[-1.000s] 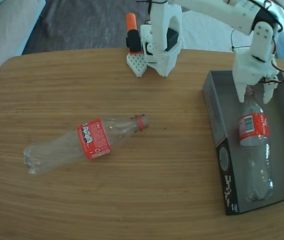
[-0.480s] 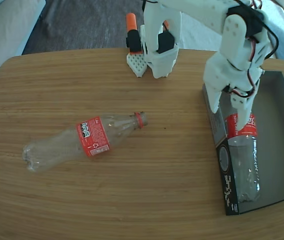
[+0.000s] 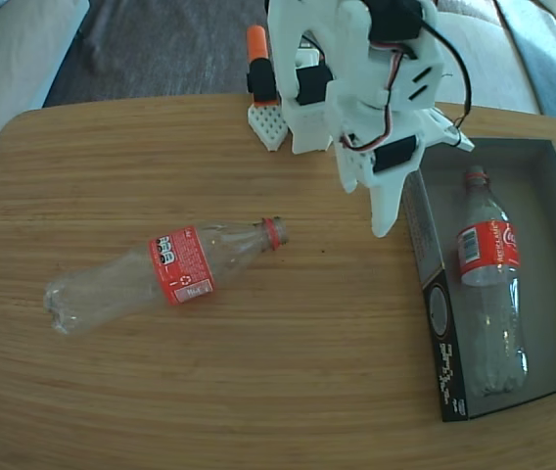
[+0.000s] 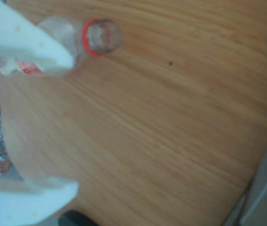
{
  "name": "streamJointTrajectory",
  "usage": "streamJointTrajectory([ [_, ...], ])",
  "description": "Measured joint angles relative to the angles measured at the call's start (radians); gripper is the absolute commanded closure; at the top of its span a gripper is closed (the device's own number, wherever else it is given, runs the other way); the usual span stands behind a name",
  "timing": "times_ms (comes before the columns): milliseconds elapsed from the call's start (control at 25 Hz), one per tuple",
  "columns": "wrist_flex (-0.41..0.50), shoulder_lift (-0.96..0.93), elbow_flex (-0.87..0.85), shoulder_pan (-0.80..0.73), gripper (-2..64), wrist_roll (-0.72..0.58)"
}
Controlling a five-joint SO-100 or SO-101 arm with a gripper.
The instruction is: Grasp the bottles and put them in the box.
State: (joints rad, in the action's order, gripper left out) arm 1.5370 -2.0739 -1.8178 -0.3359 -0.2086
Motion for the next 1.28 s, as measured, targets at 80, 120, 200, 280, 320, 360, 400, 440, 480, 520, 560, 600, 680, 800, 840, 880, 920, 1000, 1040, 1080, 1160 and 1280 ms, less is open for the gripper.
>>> streamJointTrajectory([
  [80, -0.002, -0.008, 0.000, 0.014, 34.6, 0.000],
  [120, -0.005, -0.008, 0.000, 0.026, 34.6, 0.000],
  [200, -0.028, -0.008, -0.002, 0.057, 34.6, 0.000],
  [280, -0.077, -0.008, -0.003, 0.097, 34.6, -0.002],
  [320, -0.103, -0.008, -0.008, 0.138, 34.6, -0.002],
  [360, -0.127, -0.008, -0.023, 0.169, 34.6, -0.021],
  [400, -0.153, -0.008, -0.044, 0.195, 34.6, -0.043],
  [440, -0.176, -0.008, -0.074, 0.224, 34.6, -0.071],
  [480, -0.193, -0.008, -0.095, 0.253, 34.6, -0.094],
  [520, -0.215, -0.008, -0.118, 0.293, 34.6, -0.117],
  [560, -0.235, -0.008, -0.141, 0.316, 34.6, -0.135],
  [600, -0.253, -0.008, -0.163, 0.328, 34.6, -0.155],
  [680, -0.287, -0.008, -0.201, 0.353, 34.6, -0.195],
  [800, -0.302, -0.008, -0.252, 0.376, 34.6, -0.284],
  [840, -0.302, -0.008, -0.264, 0.367, 34.6, -0.330],
  [880, -0.302, -0.008, -0.270, 0.368, 34.6, -0.362],
  [920, -0.299, -0.008, -0.273, 0.376, 34.1, -0.399],
  [1000, -0.276, -0.008, -0.273, 0.380, 33.0, -0.459],
  [1040, -0.262, -0.008, -0.273, 0.374, 31.2, -0.489],
  [1080, -0.252, -0.008, -0.273, 0.379, 29.3, -0.522],
  [1160, -0.247, -0.008, -0.273, 0.402, 26.6, -0.566],
  [1280, -0.252, -0.008, -0.278, 0.408, 26.6, -0.609],
])
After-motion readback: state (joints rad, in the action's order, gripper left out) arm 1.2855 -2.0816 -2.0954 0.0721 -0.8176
